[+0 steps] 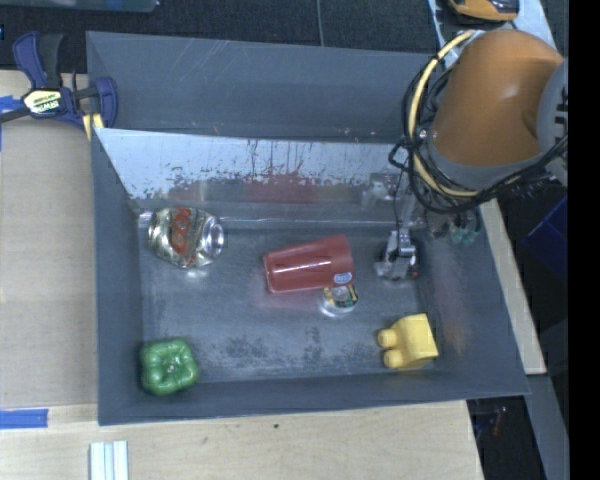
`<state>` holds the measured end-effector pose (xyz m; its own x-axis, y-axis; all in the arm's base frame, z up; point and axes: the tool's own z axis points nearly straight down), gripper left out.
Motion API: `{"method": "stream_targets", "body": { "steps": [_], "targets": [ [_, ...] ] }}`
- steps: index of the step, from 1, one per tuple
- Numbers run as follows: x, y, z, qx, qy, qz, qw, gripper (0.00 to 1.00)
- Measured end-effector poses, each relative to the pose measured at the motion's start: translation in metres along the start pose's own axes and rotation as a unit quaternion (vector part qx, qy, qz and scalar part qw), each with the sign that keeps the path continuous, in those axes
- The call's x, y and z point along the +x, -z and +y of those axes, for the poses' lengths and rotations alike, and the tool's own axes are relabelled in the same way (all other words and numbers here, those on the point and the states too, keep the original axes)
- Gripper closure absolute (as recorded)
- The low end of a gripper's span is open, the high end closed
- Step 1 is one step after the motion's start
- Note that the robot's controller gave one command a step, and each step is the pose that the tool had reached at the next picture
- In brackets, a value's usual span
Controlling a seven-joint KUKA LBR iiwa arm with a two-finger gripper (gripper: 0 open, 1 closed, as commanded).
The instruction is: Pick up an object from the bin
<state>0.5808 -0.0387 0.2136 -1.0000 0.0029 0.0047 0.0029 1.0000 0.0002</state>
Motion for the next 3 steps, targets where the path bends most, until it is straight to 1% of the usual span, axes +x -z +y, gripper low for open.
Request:
{"method": "stream_targets", "body": {
  "steps": [1,2,3],
  "targets": [
    [-0.001,0.005,0.0,0.0,0.001,-0.0043,1.0,0.0],
    [-0.01,-0.051,0.026,0.001,0.051,-0.0061,0.9987,0.0],
    [-0.02,-0.054,0.073,0.002,0.174,-0.0085,0.9847,0.0]
  ]
}}
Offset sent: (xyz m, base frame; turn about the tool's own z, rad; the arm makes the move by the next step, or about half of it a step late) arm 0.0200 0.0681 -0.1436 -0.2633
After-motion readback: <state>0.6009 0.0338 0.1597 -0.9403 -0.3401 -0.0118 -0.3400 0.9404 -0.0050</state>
